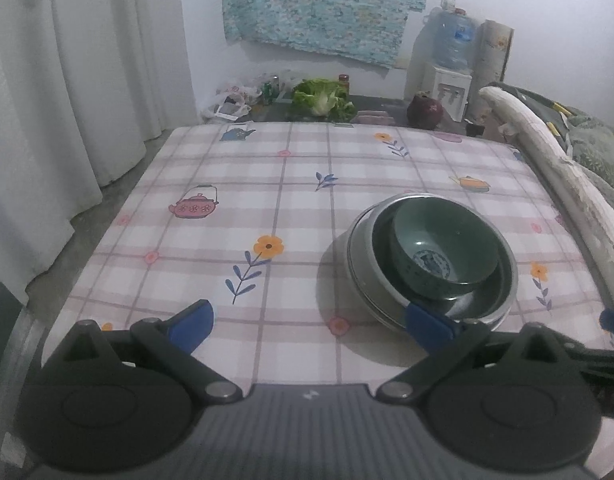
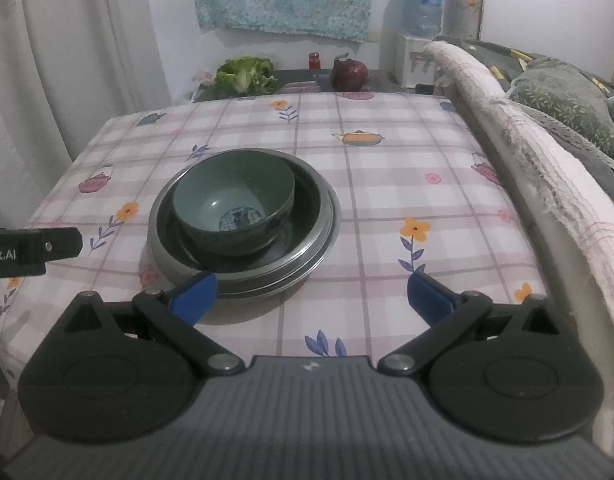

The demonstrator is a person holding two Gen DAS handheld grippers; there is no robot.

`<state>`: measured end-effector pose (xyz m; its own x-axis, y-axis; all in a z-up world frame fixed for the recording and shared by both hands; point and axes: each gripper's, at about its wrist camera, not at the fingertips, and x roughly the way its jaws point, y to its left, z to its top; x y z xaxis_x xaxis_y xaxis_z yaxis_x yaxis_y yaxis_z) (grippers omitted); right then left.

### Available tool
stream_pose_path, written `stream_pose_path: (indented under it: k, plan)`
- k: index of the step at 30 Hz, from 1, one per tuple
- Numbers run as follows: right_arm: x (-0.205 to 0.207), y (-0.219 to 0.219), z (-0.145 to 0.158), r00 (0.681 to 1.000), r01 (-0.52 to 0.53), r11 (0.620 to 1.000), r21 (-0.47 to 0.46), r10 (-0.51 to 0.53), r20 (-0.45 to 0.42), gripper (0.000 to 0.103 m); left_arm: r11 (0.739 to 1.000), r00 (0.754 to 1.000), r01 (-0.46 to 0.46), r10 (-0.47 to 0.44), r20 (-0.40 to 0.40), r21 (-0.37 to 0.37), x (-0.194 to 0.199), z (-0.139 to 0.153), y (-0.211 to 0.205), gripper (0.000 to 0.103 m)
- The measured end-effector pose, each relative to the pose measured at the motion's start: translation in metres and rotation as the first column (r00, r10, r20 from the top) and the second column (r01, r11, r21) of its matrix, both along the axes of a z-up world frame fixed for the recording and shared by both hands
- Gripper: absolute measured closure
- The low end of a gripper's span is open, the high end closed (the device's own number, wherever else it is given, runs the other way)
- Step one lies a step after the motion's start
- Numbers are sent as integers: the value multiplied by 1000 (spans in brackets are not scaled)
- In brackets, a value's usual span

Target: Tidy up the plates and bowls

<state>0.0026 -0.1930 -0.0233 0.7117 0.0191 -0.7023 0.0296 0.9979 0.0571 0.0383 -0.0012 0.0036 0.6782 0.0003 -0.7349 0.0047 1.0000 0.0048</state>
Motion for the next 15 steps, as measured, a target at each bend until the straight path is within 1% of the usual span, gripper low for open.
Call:
stream_pose_path:
  k: [3,15]
  plan:
    - [1,1,0,1000,-5,1000,-4,5,-4,1,1000,1000,-3,2,-10,-14,1,0,2,0]
    - [1,3,0,1000,-6,1000,-8,6,-8,1,1000,1000,-4,4,-27,-18,2,-4,3,0]
